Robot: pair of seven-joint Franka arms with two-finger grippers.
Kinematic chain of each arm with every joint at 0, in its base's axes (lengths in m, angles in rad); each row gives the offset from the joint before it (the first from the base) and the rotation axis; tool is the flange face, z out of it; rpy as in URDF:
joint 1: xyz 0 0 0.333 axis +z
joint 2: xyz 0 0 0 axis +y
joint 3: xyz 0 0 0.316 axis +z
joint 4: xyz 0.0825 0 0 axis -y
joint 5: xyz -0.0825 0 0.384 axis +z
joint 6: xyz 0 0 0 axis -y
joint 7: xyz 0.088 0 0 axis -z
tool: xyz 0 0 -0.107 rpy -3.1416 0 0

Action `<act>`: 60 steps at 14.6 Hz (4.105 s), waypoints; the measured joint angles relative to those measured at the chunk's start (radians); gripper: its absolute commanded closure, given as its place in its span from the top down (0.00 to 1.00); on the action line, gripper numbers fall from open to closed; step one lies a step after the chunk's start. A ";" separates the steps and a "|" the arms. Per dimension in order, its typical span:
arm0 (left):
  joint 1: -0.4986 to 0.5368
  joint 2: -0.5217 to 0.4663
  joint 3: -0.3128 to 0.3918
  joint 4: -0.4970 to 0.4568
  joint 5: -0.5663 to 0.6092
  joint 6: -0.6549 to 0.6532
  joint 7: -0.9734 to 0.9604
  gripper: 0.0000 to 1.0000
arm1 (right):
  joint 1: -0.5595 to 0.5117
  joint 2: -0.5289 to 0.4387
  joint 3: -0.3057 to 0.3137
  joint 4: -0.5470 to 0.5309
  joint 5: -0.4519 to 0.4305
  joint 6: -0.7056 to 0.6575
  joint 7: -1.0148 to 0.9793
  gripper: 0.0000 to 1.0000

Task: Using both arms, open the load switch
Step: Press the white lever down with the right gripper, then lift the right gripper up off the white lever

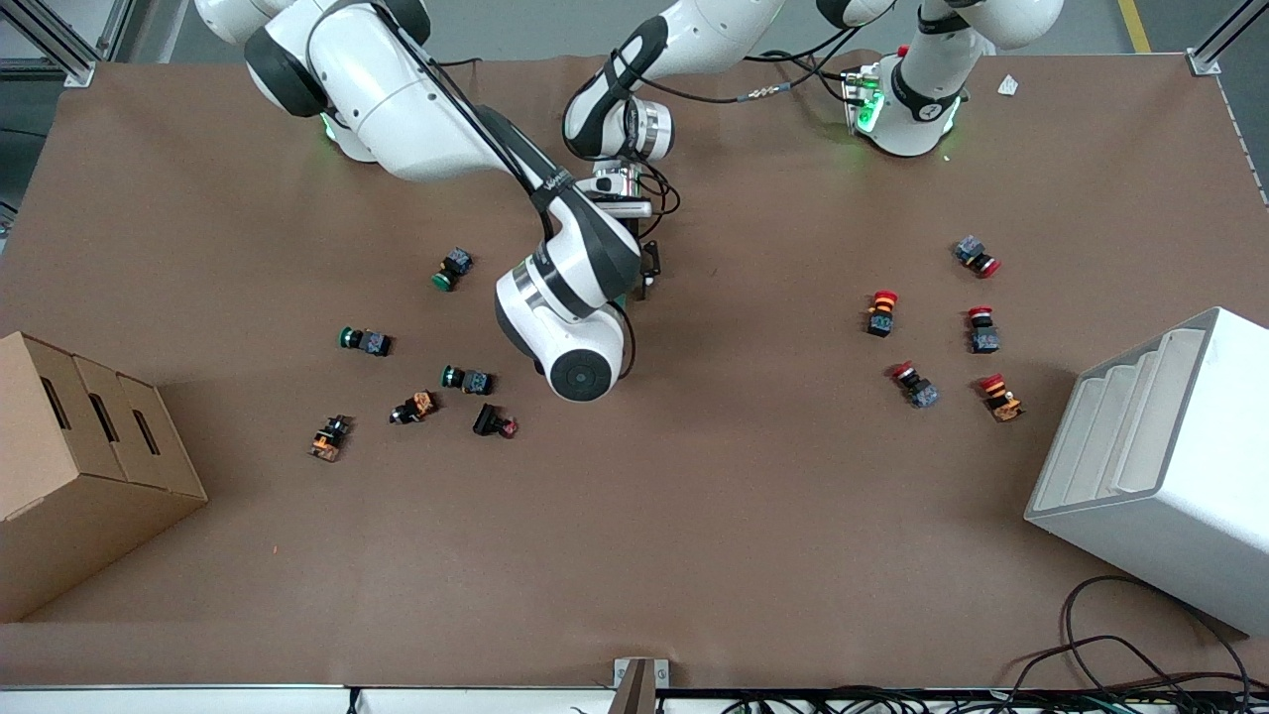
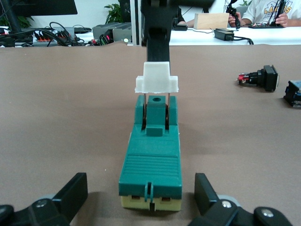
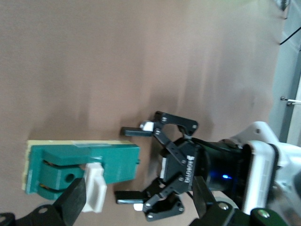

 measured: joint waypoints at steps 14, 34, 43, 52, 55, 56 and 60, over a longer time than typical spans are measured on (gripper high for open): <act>-0.002 0.011 0.003 0.002 0.032 -0.015 0.000 1.00 | 0.008 -0.003 0.016 -0.079 0.013 0.004 0.018 1.00; -0.002 0.024 0.010 0.024 0.037 -0.013 0.042 0.99 | 0.049 -0.004 0.013 -0.126 -0.034 0.158 0.019 1.00; -0.002 0.022 0.006 0.058 -0.027 -0.011 0.173 0.99 | 0.044 -0.010 0.013 -0.124 -0.061 0.157 -0.020 1.00; 0.004 0.019 0.006 0.075 -0.040 0.006 0.193 0.99 | -0.013 -0.090 -0.010 -0.080 -0.199 0.234 -0.118 1.00; 0.014 -0.004 0.002 0.105 -0.102 0.045 0.219 0.99 | -0.096 -0.171 -0.014 -0.077 -0.233 0.215 -0.322 1.00; 0.016 -0.015 0.002 0.118 -0.138 0.050 0.254 0.99 | -0.127 -0.197 -0.015 -0.078 -0.258 0.206 -0.392 1.00; 0.034 -0.061 -0.001 0.167 -0.254 0.081 0.394 0.99 | -0.258 -0.311 -0.018 -0.124 -0.301 0.195 -0.744 1.00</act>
